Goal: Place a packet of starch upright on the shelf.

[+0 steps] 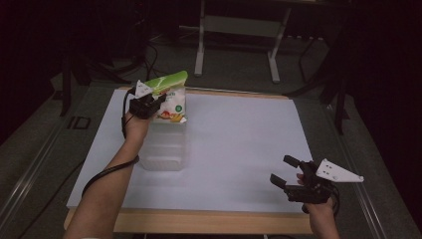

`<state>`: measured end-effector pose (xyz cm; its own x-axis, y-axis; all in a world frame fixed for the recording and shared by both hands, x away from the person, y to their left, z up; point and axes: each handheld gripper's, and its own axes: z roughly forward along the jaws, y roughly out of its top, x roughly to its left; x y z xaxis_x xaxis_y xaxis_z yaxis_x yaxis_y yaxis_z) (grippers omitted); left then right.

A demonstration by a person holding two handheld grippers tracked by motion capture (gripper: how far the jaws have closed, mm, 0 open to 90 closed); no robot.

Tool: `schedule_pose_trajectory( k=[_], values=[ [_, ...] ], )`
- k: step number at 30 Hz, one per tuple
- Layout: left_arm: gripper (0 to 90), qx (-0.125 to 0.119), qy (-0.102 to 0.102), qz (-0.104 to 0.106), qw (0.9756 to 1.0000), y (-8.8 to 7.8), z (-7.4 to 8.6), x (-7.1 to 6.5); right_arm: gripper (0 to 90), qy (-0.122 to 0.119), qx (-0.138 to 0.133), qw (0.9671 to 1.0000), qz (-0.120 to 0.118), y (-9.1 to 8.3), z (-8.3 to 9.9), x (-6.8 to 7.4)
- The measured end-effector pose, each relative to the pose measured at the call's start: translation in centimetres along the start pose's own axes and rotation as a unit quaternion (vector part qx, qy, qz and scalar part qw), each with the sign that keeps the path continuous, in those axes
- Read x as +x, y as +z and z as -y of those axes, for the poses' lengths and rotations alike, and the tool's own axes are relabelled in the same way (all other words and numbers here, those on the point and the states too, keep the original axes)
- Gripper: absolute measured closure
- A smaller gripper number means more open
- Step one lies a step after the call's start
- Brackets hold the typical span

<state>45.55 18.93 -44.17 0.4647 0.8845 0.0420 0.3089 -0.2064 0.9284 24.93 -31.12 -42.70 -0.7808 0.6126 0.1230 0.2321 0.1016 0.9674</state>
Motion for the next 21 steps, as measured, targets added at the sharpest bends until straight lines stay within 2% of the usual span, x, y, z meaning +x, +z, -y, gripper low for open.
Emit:
schedule_pose_trajectory(
  k=[7,9,10,11,12,14,17,21],
  values=[
    [83.0,0.021,0.004,0.015,0.9997,0.3,0.2,0.1,14.8,0.002,0.004,1.0,-0.006,0.4,0.1,0.0],
    [83.0,0.035,0.005,0.019,0.9992,0.4,0.2,0.0,14.8,0.001,0.004,1.0,-0.009,0.5,0.1,0.0],
    [83.0,0.041,0.009,0.025,0.9988,0.6,0.1,0.0,14.8,0.001,0.005,0.9999,-0.01,0.5,0.1,0.0],
    [83.0,0.05,0.024,0.027,0.9981,0.7,0.1,-0.2,14.8,0.002,0.005,0.9999,-0.01,0.5,0.2,0.0],
    [83.0,0.054,0.029,0.028,0.9977,0.7,0.1,-0.3,14.8,0.003,0.005,0.9999,-0.011,0.5,0.2,0.0],
    [83.0,0.067,0.03,0.031,0.9968,0.9,0.0,-0.6,14.8,0.004,0.004,0.9999,-0.012,0.5,0.1,0.0],
    [83.1,0.084,0.01,0.031,0.9959,1.2,-0.1,-0.6,14.8,0.006,0.004,0.9999,-0.014,0.6,0.2,0.0],
    [83.1,0.095,0.016,0.025,0.9951,1.3,-0.3,-0.7,14.8,0.006,0.006,0.9999,-0.013,0.6,0.2,0.1]
  ],
)
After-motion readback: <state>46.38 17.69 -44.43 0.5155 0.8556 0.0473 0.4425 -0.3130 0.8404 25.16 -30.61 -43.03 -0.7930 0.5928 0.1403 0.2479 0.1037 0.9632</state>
